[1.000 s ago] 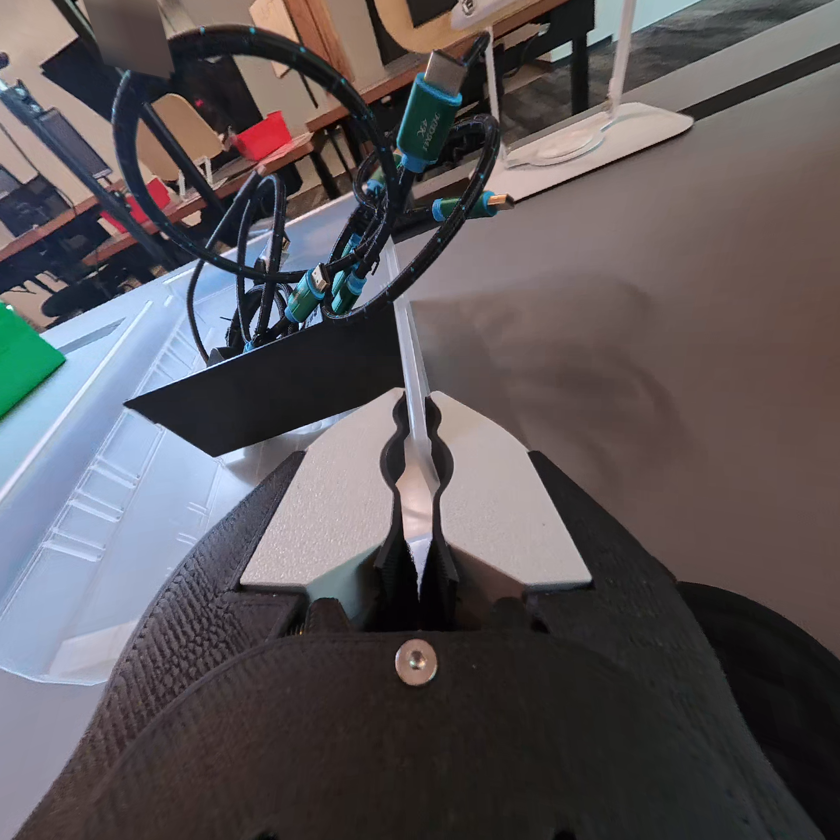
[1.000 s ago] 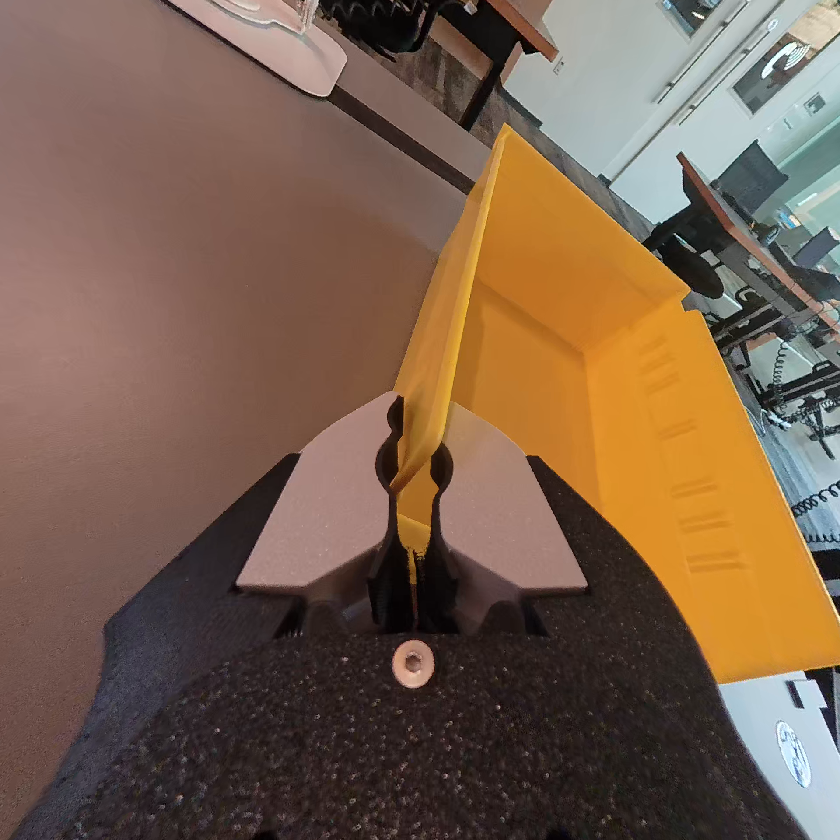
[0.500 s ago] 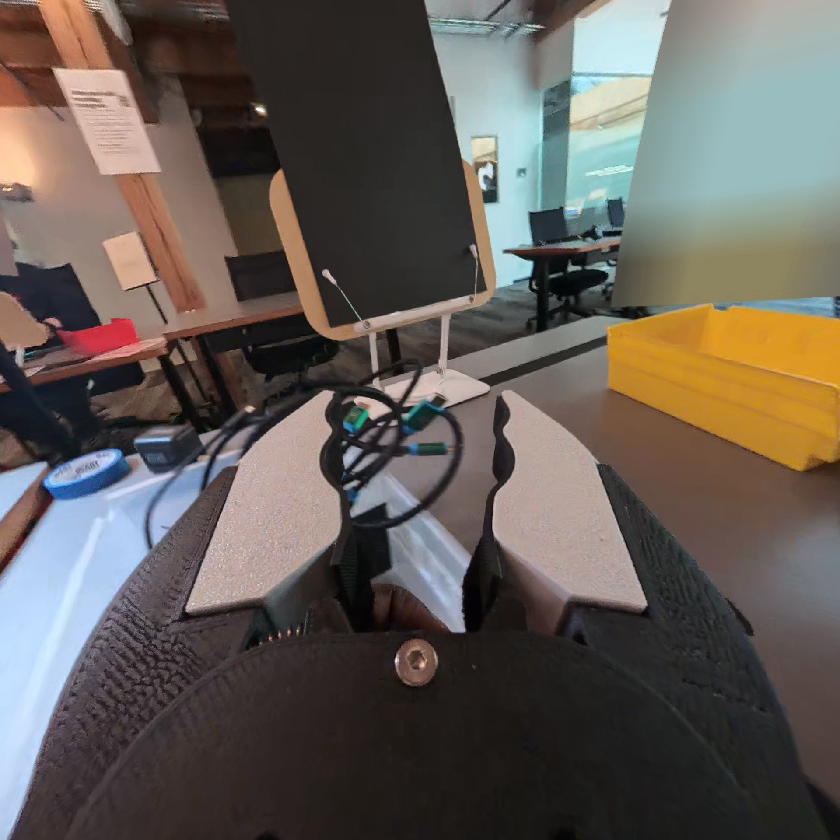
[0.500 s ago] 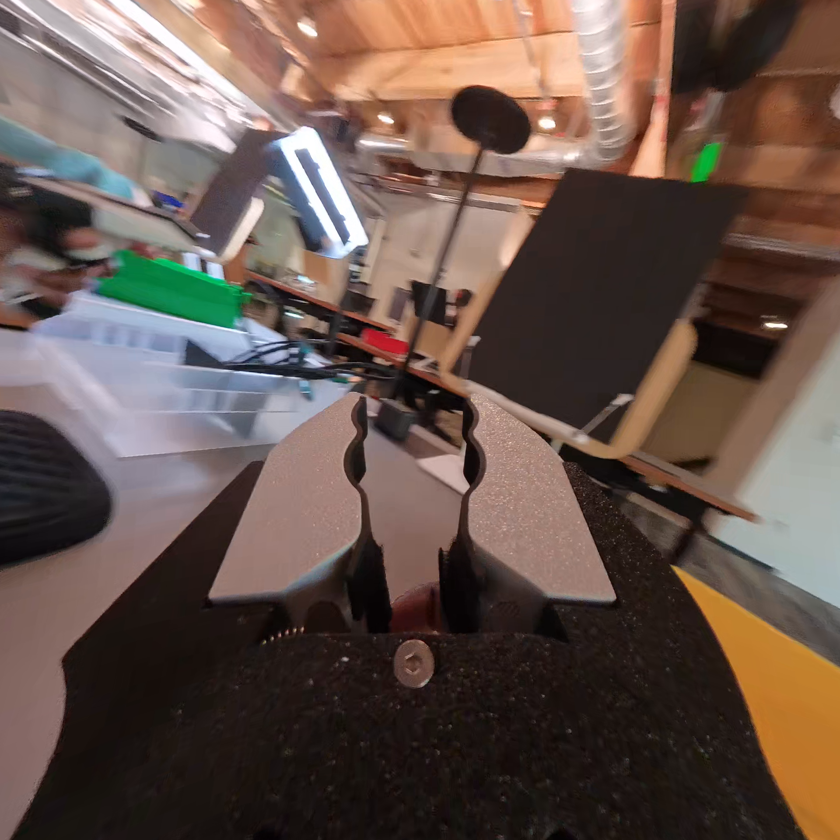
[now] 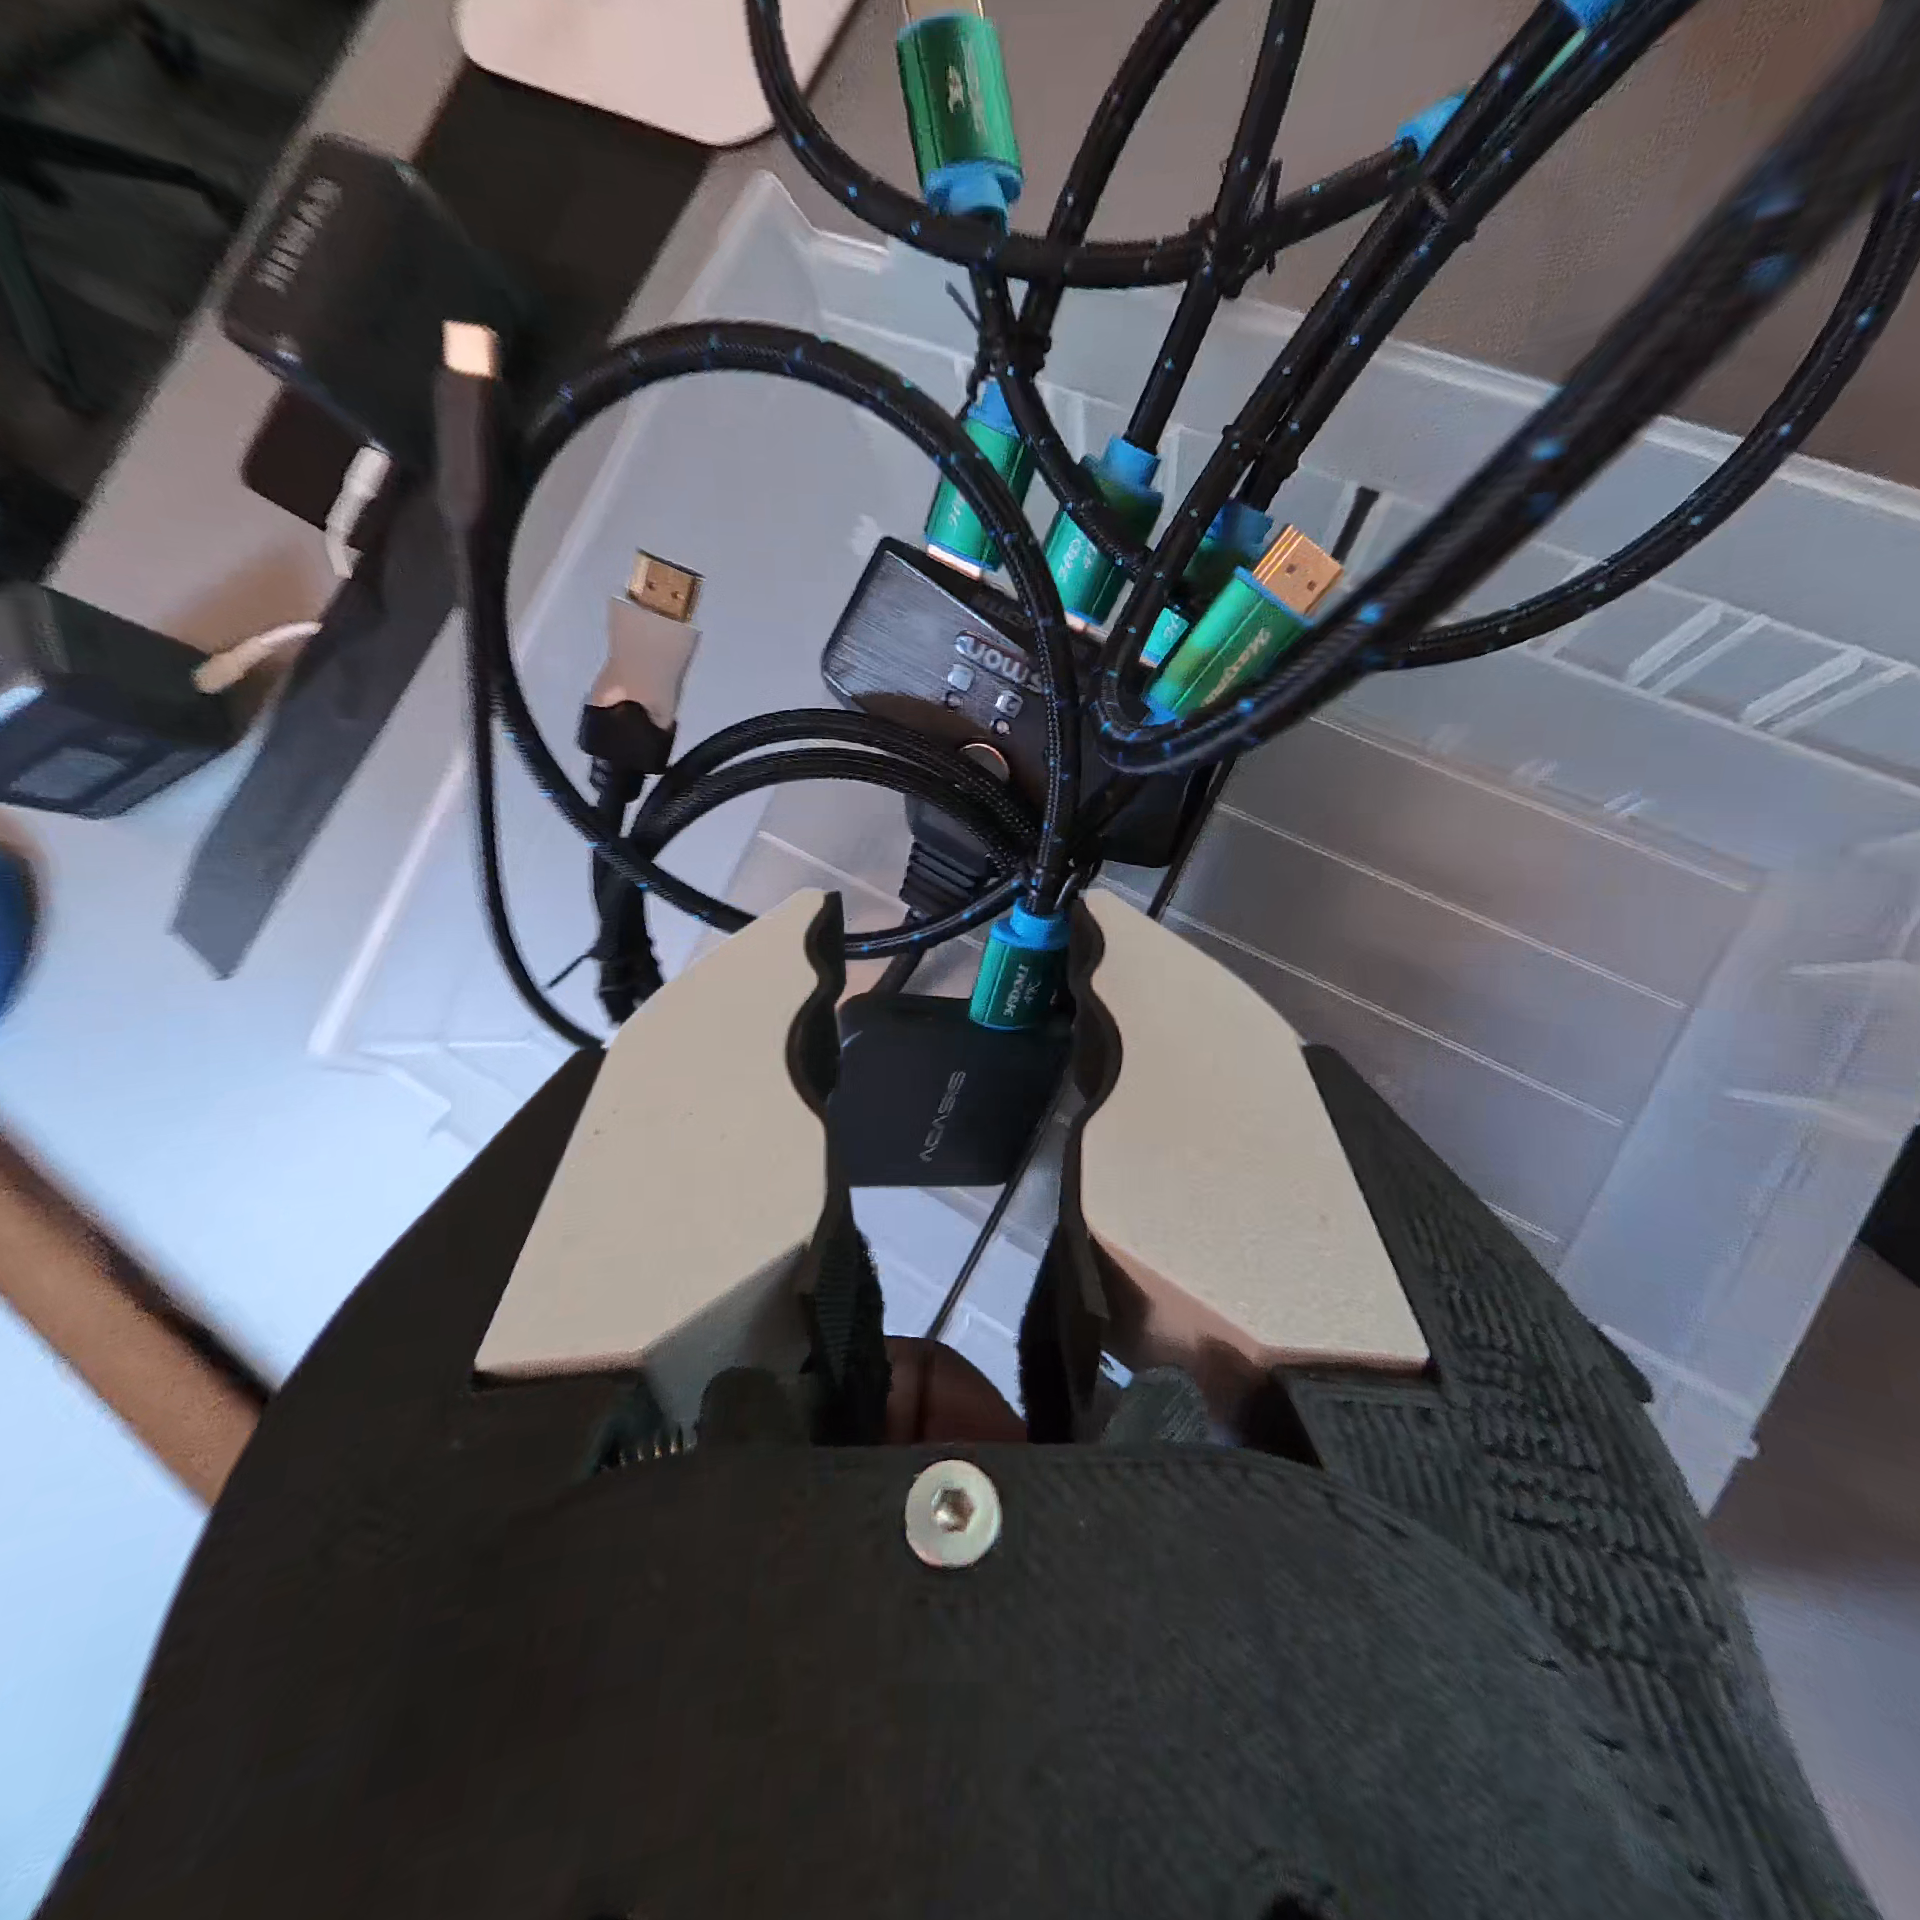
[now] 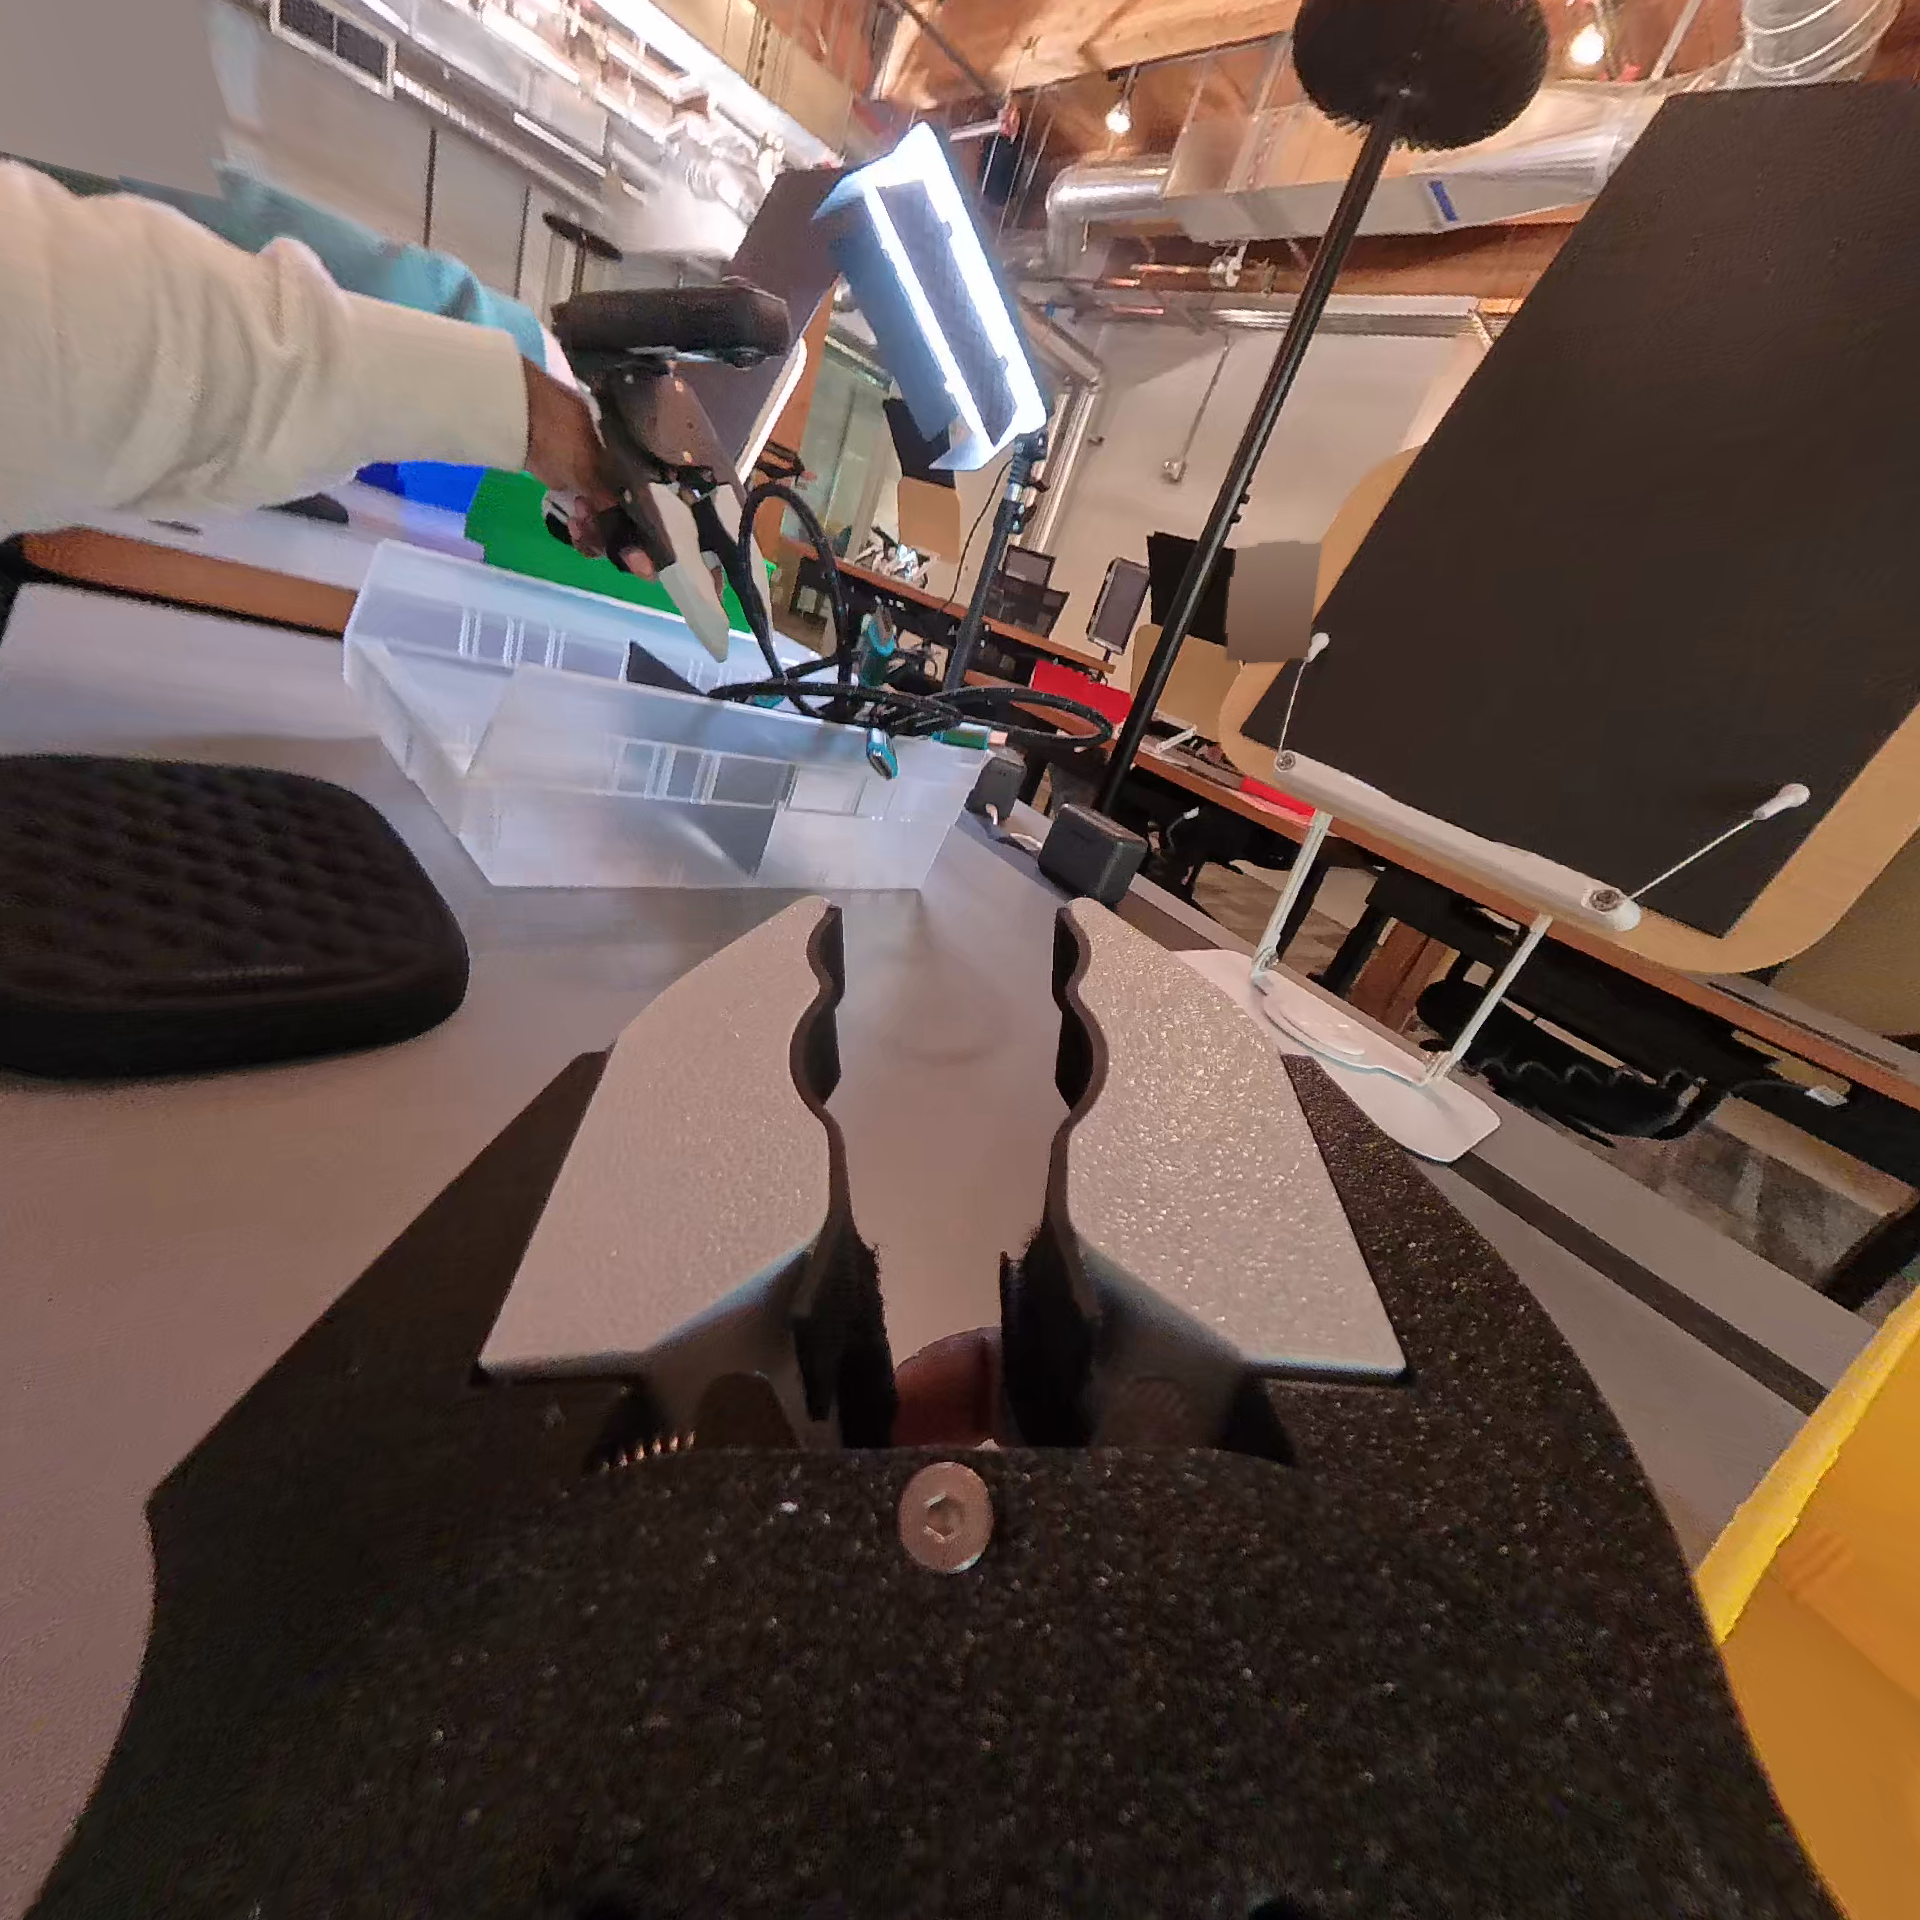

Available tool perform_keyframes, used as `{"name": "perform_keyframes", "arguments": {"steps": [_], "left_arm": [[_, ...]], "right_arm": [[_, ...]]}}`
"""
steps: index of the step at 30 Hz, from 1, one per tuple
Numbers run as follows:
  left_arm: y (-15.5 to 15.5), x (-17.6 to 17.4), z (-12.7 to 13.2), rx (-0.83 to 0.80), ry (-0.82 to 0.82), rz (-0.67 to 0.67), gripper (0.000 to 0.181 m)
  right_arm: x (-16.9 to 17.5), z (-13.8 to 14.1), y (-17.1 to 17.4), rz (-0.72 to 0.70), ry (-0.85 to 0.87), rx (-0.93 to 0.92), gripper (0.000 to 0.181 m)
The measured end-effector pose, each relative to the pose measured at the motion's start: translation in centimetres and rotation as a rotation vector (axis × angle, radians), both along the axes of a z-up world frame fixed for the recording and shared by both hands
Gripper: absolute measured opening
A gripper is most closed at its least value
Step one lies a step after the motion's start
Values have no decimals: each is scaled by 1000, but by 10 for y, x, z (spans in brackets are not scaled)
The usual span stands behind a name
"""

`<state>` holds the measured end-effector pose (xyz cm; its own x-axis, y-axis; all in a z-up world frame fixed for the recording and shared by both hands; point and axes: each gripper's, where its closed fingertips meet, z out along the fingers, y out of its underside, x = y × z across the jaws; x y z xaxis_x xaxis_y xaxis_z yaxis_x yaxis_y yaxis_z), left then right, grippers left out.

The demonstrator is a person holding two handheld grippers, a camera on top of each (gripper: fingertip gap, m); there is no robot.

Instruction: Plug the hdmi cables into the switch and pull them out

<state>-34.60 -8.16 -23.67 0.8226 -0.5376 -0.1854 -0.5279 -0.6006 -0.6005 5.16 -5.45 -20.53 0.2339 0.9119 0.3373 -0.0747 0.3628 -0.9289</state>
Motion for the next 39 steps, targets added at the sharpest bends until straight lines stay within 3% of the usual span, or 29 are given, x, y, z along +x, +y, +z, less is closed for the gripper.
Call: {"name": "perform_keyframes", "arguments": {"steps": [10,13,18,24,31,35,39], "left_arm": [[4,15,-29,-194,-106,-86,32],[1,20,-30,-208,-119,-124,18],[0,14,-17,-136,-60,-126,15],[-2,-5,39,152,-113,-24,13],[-14,-5,148,719,-353,59,12],[-33,27,209,1070,-482,111,12],[-49,90,240,1280,-704,110,12]], "right_arm": [[-2,-5,4,-32,-30,25,37],[-1,-5,5,-40,-32,28,37],[-2,-7,7,-43,-38,22,37],[-3,-8,7,-43,-48,27,37],[-5,-11,7,-49,-72,38,36],[-8,-14,6,-45,-89,29,36],[-15,-9,2,1,-66,-61,44]]}}
